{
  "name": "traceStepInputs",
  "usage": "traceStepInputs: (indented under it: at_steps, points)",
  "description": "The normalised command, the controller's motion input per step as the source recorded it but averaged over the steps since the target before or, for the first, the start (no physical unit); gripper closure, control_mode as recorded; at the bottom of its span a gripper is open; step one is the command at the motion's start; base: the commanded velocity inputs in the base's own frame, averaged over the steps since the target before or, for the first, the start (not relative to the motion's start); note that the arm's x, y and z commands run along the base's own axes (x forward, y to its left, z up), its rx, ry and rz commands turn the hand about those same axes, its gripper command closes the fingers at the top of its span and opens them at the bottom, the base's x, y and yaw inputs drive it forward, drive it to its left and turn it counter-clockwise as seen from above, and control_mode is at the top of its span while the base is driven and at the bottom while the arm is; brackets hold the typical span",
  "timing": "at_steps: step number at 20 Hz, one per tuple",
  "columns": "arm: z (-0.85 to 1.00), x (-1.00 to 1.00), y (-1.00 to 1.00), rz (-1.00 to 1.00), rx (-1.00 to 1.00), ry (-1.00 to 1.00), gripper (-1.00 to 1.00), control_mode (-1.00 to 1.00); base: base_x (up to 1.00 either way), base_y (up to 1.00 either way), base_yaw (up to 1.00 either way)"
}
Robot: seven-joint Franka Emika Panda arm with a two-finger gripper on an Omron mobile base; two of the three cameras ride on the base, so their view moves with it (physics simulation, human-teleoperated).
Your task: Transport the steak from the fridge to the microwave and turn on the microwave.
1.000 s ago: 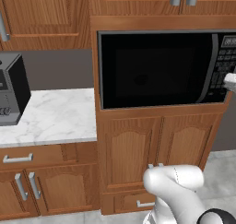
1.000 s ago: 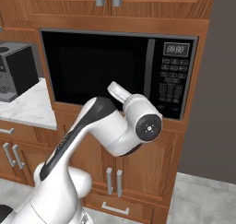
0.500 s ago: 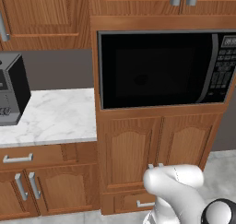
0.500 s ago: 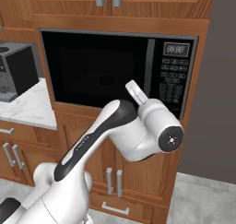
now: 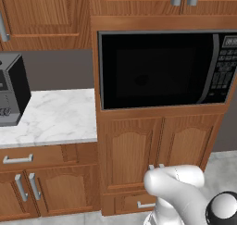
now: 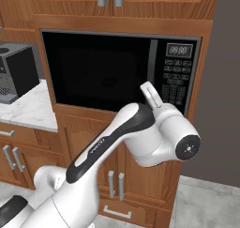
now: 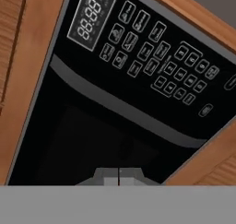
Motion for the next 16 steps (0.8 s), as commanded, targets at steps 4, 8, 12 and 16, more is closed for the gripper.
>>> traceStepInputs:
  at_steps: [4,8,12,16]
  points:
    - [-0.04,0.00,-0.12,-0.01,0.09,0.05,1.00,-1.00,0.00,0.00,0.00]
    - [-0.11,0.00,-0.03,-0.02,0.03,0.03,1.00,-1.00,0.00,0.00,0.00]
    - [-0.07,0.01,-0.07,-0.03,0.09,0.05,1.00,-1.00,0.00,0.00,0.00]
    - [0.00,0.00,-0.11,-0.03,0.15,0.06,1.00,-1.00,0.00,0.00,0.00]
